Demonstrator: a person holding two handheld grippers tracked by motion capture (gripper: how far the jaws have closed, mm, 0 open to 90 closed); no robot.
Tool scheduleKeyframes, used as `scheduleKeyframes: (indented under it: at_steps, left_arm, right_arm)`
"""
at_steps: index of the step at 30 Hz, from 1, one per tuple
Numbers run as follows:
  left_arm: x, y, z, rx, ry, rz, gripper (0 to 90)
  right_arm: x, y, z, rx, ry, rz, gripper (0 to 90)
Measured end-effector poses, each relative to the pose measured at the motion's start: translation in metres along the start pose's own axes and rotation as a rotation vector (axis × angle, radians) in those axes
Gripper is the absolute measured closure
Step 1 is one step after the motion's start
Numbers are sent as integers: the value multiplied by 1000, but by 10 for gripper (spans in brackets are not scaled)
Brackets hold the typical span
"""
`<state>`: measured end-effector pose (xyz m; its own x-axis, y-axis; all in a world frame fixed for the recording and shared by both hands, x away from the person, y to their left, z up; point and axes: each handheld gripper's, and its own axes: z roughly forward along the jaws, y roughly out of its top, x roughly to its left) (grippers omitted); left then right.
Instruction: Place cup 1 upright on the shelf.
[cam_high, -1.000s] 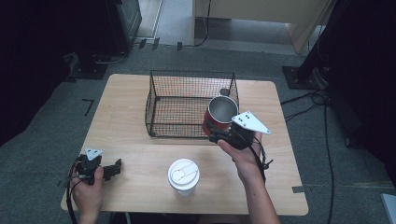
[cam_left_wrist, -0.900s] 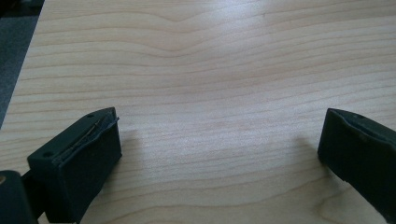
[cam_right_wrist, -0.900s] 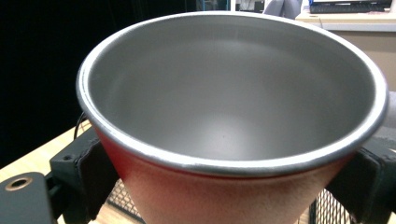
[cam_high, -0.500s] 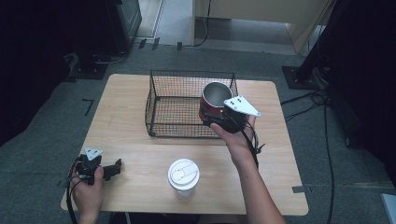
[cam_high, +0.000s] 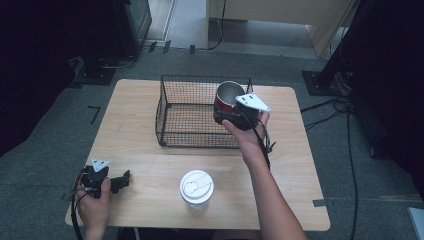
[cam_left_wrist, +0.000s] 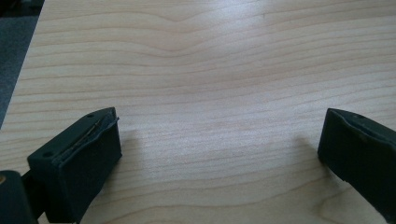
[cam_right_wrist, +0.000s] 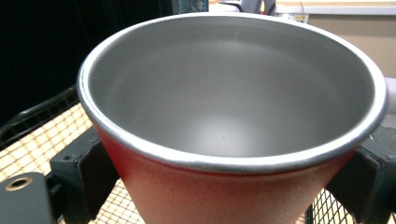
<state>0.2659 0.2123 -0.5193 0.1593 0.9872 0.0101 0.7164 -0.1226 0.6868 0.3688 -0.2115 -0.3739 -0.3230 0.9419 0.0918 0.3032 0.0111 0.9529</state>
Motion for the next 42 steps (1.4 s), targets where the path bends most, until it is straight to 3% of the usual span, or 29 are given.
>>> scheduleKeyframes:
  at_steps: [7, 15, 20, 25, 32, 42]
  left_arm:
    - [0, 0, 0, 0, 0, -1, 0]
    - [0, 0, 0, 0, 0, -1, 0]
    - [0, 0, 0, 0, 0, -1, 0]
    - [0, 0, 0, 0, 0, -1, 0]
    - [0, 0, 0, 0, 0, -1, 0]
    - [0, 0, 0, 1, 0, 1, 0]
  right_arm:
    - [-1, -4, 19, 40, -14, 8, 78]
    - [-4, -10, 47, 124, -27, 27, 78]
    - [-5, -11, 60, 178, -35, 11, 77]
    - [-5, -13, 68, 216, -36, -13, 77]
    - [-10, -21, 81, 321, -45, -23, 77]
    - [-8, -26, 88, 392, -43, -53, 76]
